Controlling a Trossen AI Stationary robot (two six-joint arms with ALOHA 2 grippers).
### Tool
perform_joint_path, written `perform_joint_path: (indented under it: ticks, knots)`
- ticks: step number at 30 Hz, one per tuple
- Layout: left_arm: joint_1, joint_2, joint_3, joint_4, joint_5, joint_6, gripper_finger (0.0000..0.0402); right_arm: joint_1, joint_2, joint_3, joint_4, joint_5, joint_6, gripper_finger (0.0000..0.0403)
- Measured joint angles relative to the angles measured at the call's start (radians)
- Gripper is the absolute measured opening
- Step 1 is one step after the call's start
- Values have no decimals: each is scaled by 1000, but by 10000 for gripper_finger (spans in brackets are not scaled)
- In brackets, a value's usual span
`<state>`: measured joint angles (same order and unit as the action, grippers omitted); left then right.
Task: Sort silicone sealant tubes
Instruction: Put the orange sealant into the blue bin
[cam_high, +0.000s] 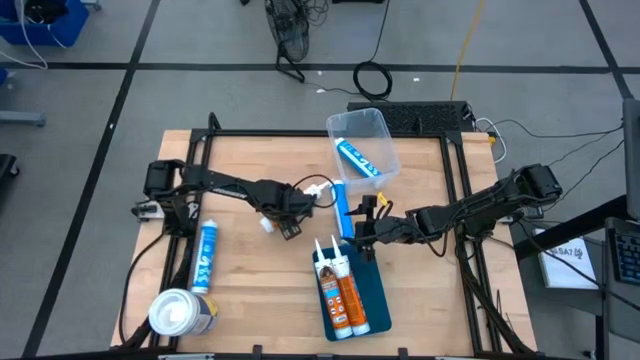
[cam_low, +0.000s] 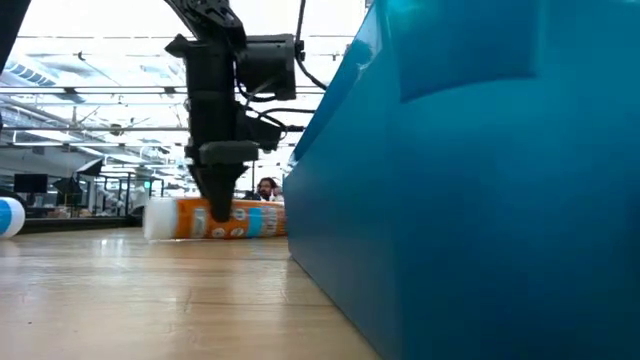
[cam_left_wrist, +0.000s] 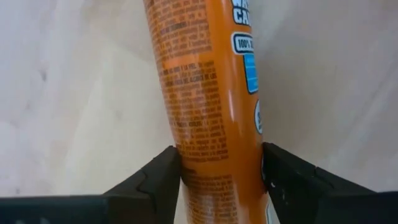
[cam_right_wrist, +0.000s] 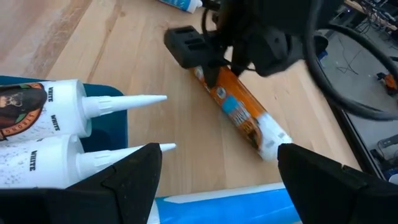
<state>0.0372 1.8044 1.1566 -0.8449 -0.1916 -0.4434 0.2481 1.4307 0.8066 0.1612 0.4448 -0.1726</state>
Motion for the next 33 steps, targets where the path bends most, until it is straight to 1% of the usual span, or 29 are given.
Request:
perform_joint_path:
  ticks: [5, 10, 13, 14, 16, 18, 21, 22, 23, 25, 27, 30, 33]
  knots:
    - [-28, -67, -1, -21, -7, -14, 200, 0, 0, 0, 8, 0, -1, 297]
    - [-68, -139, 0, -68, -81, -40, 195, 0, 0, 0, 15, 0, -3, 297]
    - [-94, -196, 3, -106, -154, -70, 179, 0, 0, 0, 15, -1, -3, 297]
    - [-104, -218, 3, -118, -179, -82, 170, 0, 0, 0, 16, 0, -4, 297]
    - [-124, -269, 7, -130, -232, -108, 122, 0, 0, 0, 18, 0, -3, 297]
    - [-147, -320, 6, -155, -269, -133, 91, 0, 0, 0, 22, -1, -4, 297]
    - [-180, -388, 5, -149, -296, -155, 36, 0, 0, 0, 28, 0, -4, 297]
    - [-190, -408, 5, -148, -292, -169, 17, 0, 0, 0, 30, -1, -4, 297]
    - [-198, -423, 6, -147, -281, -180, 7, 0, 0, -1, 35, 0, -4, 297]
    - [-206, -437, 6, -155, -253, -184, 10, 0, 0, -1, 45, -1, -5, 297]
    - [-212, -438, 6, -149, -251, -168, 27, 0, 0, -1, 52, -1, -14, 297]
    - [-203, -423, 6, -144, -250, -132, 64, 0, 0, -1, 53, -1, -21, 297]
    - [-180, -373, 6, -142, -221, -126, 115, 0, 0, -1, 53, -1, -19, 297]
